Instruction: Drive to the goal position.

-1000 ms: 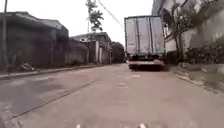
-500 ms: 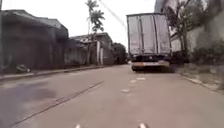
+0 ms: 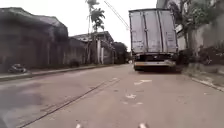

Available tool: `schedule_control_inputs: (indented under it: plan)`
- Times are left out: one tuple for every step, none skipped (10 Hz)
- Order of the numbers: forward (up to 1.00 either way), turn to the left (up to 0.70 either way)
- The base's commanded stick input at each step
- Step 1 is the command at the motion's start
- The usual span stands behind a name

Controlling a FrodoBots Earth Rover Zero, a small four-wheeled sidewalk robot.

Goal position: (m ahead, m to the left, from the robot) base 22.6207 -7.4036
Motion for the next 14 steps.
schedule_control_inputs:
  plan:
    - [0.85,0.0]
    - [0.85,0.0]
    - [0.85,0.0]
    - [0.85,-0.11]
    - [0.85,-0.33]
    - [0.85,-0.34]
    - [0.85,-0.34]
    - [0.85,-0.34]
    - [0.85,-0.32]
    - [0.85,-0.06]
    - [0.85,0.0]
    - [0.85,0.0]
    - [0.85,0.0]
    - [0.85,0.0]
